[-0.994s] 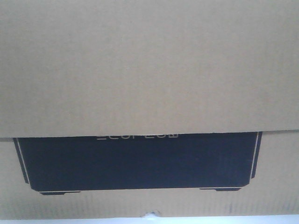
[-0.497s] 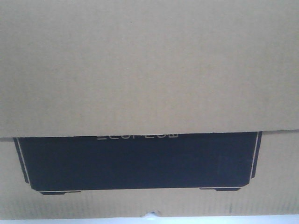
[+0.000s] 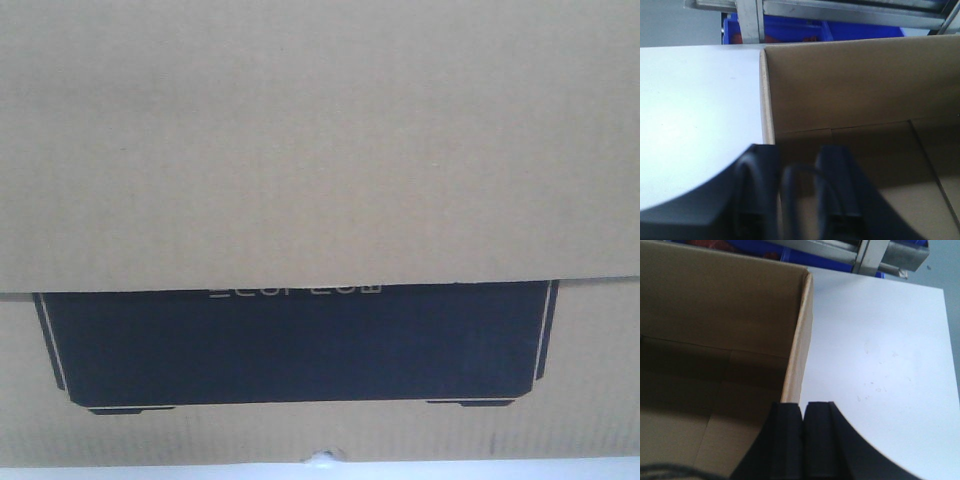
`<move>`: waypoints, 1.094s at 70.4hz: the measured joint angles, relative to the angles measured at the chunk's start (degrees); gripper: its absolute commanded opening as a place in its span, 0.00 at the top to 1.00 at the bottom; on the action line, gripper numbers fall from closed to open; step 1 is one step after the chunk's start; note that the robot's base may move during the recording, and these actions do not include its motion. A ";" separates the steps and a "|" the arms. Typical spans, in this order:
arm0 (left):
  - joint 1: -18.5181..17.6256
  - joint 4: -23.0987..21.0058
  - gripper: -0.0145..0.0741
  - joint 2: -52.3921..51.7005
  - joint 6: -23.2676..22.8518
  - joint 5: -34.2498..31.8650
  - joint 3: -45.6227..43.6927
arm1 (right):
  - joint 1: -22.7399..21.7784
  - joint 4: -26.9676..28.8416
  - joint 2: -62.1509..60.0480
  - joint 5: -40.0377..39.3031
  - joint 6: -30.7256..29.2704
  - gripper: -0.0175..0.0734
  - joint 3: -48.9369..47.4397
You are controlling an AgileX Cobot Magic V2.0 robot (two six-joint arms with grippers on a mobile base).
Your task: Grab box from left shelf to table start
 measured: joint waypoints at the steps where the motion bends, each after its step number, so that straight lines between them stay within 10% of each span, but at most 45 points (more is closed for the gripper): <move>1: 0.00 0.11 0.93 -0.98 0.00 -0.43 0.74 | 0.00 0.00 -0.98 -0.42 0.00 0.75 0.73; 35: 0.00 0.56 0.95 -25.62 -0.02 -18.03 29.04 | 0.00 -0.13 -28.49 -18.60 0.00 0.75 32.89; 77: 0.00 7.57 0.95 -51.21 -0.02 -40.98 51.68 | 0.00 -0.17 -49.10 -36.00 0.16 0.75 49.92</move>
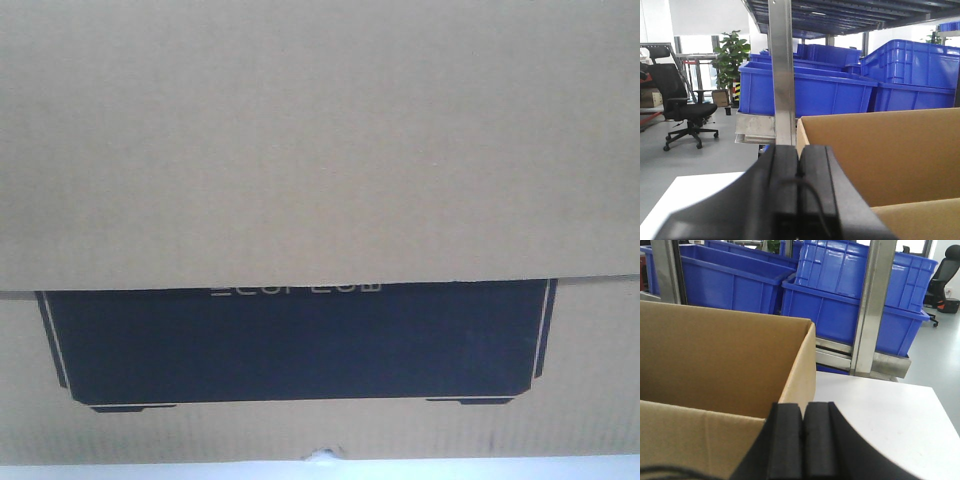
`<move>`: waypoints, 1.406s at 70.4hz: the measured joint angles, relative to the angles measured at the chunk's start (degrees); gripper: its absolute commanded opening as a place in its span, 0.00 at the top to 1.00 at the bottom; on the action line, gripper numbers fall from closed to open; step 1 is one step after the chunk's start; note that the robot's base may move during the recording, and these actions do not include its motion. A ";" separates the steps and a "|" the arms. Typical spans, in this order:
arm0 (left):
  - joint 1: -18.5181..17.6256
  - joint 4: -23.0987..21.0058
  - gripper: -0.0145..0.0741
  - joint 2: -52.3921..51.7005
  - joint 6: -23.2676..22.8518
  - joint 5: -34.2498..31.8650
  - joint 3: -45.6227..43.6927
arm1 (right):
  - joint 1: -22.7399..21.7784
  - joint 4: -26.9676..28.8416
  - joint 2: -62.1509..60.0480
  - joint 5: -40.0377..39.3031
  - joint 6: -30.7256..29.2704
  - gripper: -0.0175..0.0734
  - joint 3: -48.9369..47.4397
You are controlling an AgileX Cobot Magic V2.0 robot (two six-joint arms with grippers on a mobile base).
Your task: Grab box from left shelf to table start
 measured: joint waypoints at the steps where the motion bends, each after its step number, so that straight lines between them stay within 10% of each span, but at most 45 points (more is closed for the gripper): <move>1: 0.00 0.00 0.95 0.00 0.00 -0.26 0.11 | 0.00 0.00 0.00 -0.14 0.00 0.75 0.00; 51: 0.00 0.05 0.95 0.00 0.00 -1.79 2.09 | 0.00 -0.09 0.00 -0.40 0.00 0.75 0.09; 74: 8.18 -4.11 0.95 -1.79 0.00 -6.35 18.13 | 0.00 -0.09 0.00 -0.50 0.00 0.75 0.09; 99: 8.89 -4.45 0.95 -1.79 0.00 -10.31 24.36 | 0.00 -0.09 0.00 -0.50 0.00 0.75 0.09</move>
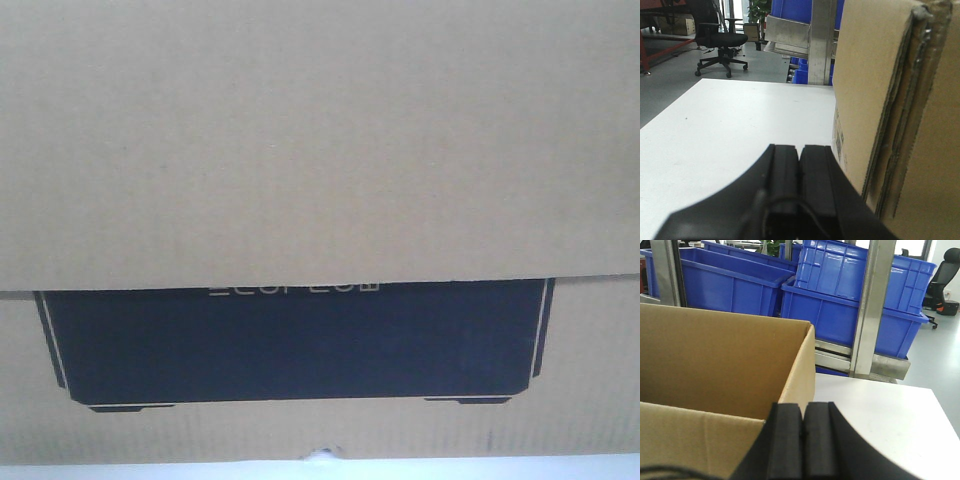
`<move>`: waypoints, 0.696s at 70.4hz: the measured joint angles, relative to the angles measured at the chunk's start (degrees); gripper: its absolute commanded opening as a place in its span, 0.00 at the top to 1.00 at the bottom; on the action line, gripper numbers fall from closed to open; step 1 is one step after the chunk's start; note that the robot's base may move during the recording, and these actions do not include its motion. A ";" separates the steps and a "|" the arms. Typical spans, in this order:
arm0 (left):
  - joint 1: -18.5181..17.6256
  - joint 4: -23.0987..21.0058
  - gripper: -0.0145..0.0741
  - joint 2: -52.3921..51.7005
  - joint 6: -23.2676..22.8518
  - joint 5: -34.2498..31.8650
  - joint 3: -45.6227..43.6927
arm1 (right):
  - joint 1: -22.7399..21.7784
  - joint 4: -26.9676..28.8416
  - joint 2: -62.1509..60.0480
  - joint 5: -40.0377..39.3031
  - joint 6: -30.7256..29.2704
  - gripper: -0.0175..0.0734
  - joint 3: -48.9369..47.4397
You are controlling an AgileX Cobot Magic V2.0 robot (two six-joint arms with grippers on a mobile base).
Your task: Grab box from left shelf to table start
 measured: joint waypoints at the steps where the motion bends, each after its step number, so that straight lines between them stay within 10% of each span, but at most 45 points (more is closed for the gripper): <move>1: 0.00 0.00 0.95 0.00 0.00 0.00 0.00 | 0.00 0.00 0.00 0.00 0.00 0.75 0.00; 49: 0.00 0.00 0.95 0.00 0.00 -0.33 0.00 | 0.00 0.00 0.00 0.00 0.00 0.75 0.00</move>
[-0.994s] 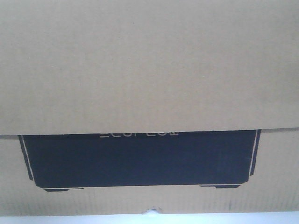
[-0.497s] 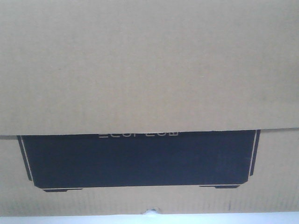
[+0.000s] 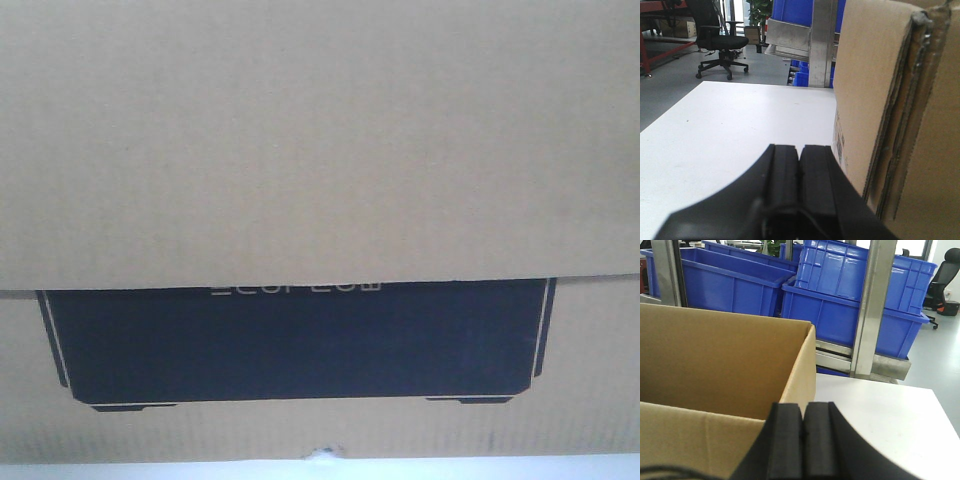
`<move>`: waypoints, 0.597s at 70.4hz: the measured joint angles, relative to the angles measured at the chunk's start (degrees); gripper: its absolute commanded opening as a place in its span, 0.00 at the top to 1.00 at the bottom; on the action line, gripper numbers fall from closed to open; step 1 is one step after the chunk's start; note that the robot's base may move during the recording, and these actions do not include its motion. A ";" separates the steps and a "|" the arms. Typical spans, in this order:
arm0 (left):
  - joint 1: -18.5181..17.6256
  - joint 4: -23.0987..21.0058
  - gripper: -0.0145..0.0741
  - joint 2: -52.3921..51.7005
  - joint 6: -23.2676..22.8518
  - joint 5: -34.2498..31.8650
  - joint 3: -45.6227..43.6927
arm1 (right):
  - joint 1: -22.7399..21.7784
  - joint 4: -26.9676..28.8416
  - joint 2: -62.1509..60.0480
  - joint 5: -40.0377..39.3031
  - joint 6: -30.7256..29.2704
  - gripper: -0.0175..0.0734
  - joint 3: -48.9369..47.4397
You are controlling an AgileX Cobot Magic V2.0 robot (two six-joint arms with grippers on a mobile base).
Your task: Grab box from left shelf to table start
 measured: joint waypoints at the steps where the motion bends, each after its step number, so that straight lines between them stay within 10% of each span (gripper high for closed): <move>1: 0.00 0.00 0.95 0.00 0.00 0.00 0.00 | 0.00 0.00 0.00 0.00 0.00 0.75 0.00; 20: 0.00 0.00 0.95 0.00 0.00 0.00 0.00 | -0.35 -0.37 0.00 -0.36 0.00 0.75 1.45; 42: 0.00 0.00 0.95 0.00 0.00 0.00 0.00 | -12.36 1.07 -1.80 -4.88 0.00 0.75 13.72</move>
